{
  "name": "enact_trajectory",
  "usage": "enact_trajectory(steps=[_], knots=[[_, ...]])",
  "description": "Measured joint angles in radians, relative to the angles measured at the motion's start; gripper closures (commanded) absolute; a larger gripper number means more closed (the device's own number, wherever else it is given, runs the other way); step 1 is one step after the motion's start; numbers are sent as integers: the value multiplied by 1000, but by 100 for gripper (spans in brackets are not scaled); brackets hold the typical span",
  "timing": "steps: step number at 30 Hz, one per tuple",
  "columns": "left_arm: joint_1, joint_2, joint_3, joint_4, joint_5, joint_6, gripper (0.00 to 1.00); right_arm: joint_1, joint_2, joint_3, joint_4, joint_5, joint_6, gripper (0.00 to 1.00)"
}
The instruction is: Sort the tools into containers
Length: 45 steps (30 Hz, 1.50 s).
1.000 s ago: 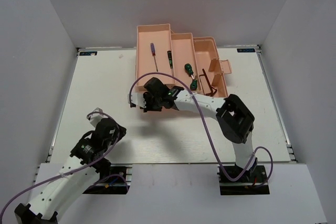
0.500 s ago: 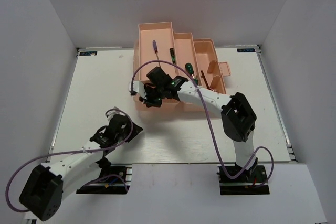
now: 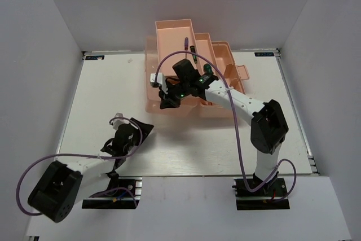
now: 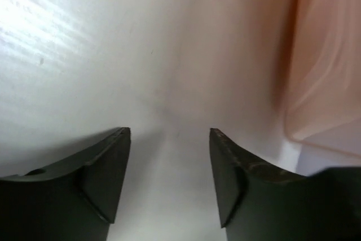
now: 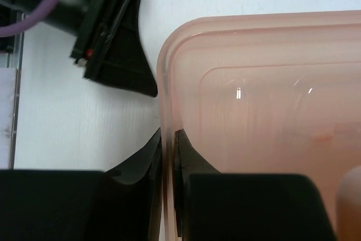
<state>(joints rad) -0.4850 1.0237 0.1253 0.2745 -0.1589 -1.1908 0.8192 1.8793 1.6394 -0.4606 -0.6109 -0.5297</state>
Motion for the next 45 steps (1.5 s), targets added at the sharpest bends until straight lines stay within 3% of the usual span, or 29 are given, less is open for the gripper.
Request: enact_trajectory(steps=[4, 8, 11, 16, 21, 22, 24, 25, 27, 29, 35, 45], knots=[[58, 227, -51, 417, 24, 18, 23, -8, -28, -52, 23, -25, -1, 100], [111, 590, 51, 784, 145, 46, 27, -8, -35, -90, 62, -39, -1, 100], [138, 788, 105, 999, 220, -1, 30, -15, -36, -109, 98, -32, 3, 100], [177, 1038, 233, 1211, 327, -129, 32, -27, -58, -132, 126, -44, 11, 100], [212, 1128, 376, 1217, 440, -187, 31, -32, -80, -155, 128, -62, 9, 100], [218, 1136, 397, 1210, 458, -192, 31, -31, -84, -163, 128, -68, 3, 78], [232, 1144, 425, 1194, 496, -200, 31, -26, -90, -171, 119, -75, 5, 58], [240, 1146, 433, 1186, 512, -202, 31, -20, -93, -178, 108, -80, -2, 38], [251, 1146, 442, 1175, 529, -207, 31, 0, -100, -189, 84, -71, -12, 28], [262, 1146, 447, 1165, 543, -207, 31, 17, -110, -198, 68, -45, -25, 10], [275, 1144, 453, 1158, 573, -204, 31, 47, -175, -254, 35, 26, -50, 10], [278, 1144, 480, 1124, 603, -200, 31, 114, -269, -313, -72, 313, -18, 10]])
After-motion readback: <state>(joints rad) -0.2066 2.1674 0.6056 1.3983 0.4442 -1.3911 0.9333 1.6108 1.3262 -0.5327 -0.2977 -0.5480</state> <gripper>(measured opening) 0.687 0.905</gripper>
